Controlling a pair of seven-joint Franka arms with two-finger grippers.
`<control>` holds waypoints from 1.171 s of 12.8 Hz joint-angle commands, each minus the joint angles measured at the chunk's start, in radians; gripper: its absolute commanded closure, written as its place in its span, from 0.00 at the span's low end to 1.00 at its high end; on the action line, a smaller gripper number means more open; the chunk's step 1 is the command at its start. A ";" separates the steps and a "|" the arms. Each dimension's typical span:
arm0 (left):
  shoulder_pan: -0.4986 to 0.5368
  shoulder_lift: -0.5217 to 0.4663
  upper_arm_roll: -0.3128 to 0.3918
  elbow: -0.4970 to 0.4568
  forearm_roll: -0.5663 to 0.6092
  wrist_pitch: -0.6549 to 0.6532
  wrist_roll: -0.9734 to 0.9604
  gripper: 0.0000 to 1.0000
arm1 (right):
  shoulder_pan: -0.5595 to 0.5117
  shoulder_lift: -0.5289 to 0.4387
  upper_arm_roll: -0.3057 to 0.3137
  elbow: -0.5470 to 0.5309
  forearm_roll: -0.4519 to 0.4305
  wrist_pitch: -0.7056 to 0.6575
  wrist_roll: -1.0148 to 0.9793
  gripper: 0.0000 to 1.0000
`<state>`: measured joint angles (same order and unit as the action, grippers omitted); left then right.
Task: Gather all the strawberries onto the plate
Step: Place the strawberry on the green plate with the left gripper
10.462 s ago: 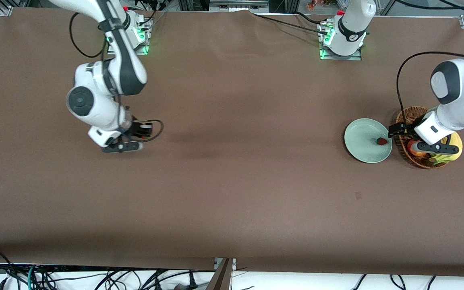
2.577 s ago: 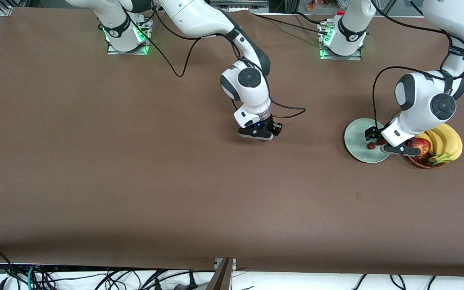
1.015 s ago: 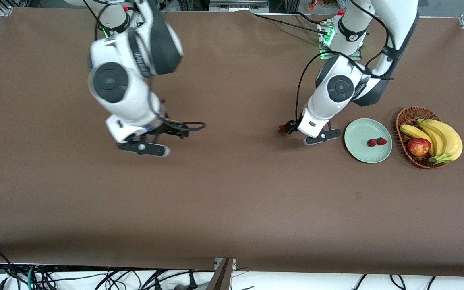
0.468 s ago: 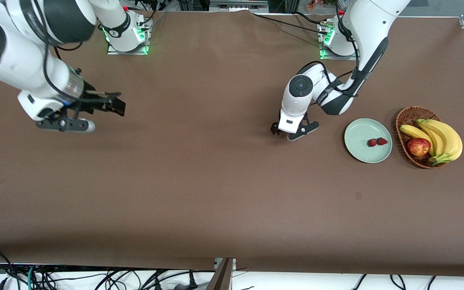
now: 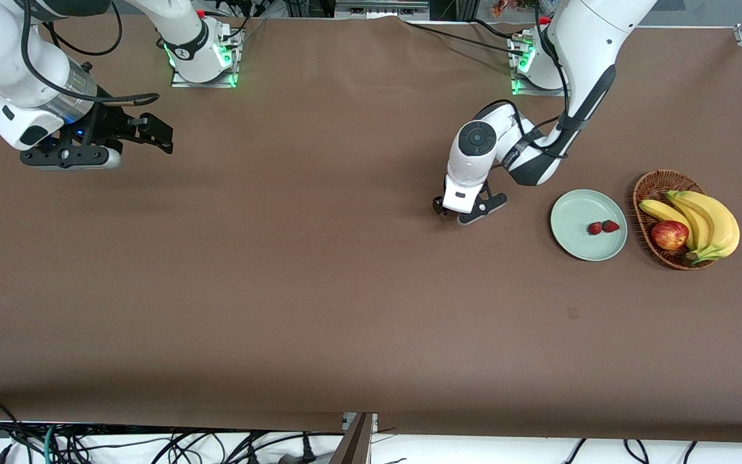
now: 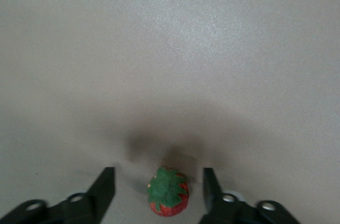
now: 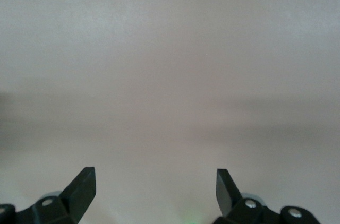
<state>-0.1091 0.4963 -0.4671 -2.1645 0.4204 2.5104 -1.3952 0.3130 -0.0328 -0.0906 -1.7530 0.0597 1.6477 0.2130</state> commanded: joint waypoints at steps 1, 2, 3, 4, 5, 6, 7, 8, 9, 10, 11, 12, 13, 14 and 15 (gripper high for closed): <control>-0.004 0.008 -0.004 0.017 0.034 -0.004 -0.034 0.76 | -0.023 0.002 0.026 0.015 -0.044 0.015 -0.044 0.00; -0.004 0.008 -0.004 0.018 0.034 -0.008 -0.033 0.79 | -0.037 0.005 0.028 0.018 -0.044 0.015 -0.078 0.00; -0.004 0.007 -0.004 0.037 0.034 -0.016 -0.024 0.80 | -0.057 0.002 0.029 0.018 -0.044 0.014 -0.110 0.00; -0.001 -0.001 -0.002 0.063 0.025 -0.042 -0.019 0.80 | -0.060 -0.004 0.029 0.017 -0.044 0.008 -0.119 0.00; 0.011 -0.013 -0.004 0.096 0.015 -0.080 0.001 0.82 | -0.060 -0.007 0.028 0.017 -0.046 0.001 -0.121 0.00; 0.022 -0.031 -0.002 0.122 -0.042 -0.111 0.066 0.85 | -0.058 -0.007 0.026 0.018 -0.047 -0.005 -0.121 0.00; 0.029 -0.060 0.008 0.147 -0.139 -0.155 0.191 0.86 | -0.058 -0.007 0.028 0.017 -0.047 -0.005 -0.121 0.00; 0.040 -0.096 0.043 0.169 -0.243 -0.219 0.346 0.86 | -0.057 -0.007 0.028 0.018 -0.047 -0.003 -0.121 0.00; 0.040 -0.138 0.101 0.175 -0.324 -0.264 0.486 0.86 | -0.055 -0.006 0.028 0.018 -0.049 0.001 -0.121 0.00; 0.042 -0.172 0.155 0.172 -0.388 -0.306 0.627 0.86 | -0.054 -0.004 0.028 0.018 -0.049 0.004 -0.119 0.00; 0.043 -0.197 0.215 0.170 -0.425 -0.353 0.757 0.86 | -0.054 -0.003 0.028 0.018 -0.049 0.007 -0.121 0.00; 0.045 -0.212 0.270 0.163 -0.437 -0.372 0.865 0.86 | -0.054 -0.004 0.028 0.018 -0.049 0.007 -0.119 0.00; 0.051 -0.216 0.318 0.158 -0.437 -0.377 0.953 0.86 | -0.054 -0.004 0.028 0.018 -0.049 0.007 -0.121 0.00; 0.058 -0.213 0.362 0.141 -0.437 -0.371 1.051 0.86 | -0.054 -0.007 0.028 0.018 -0.049 0.006 -0.121 0.00; 0.063 -0.205 0.416 0.137 -0.439 -0.367 1.167 0.86 | -0.054 -0.007 0.028 0.020 -0.049 0.006 -0.121 0.00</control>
<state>-0.0490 0.2981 -0.1155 -1.9941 0.0130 2.1392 -0.4051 0.2725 -0.0328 -0.0768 -1.7452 0.0264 1.6617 0.1053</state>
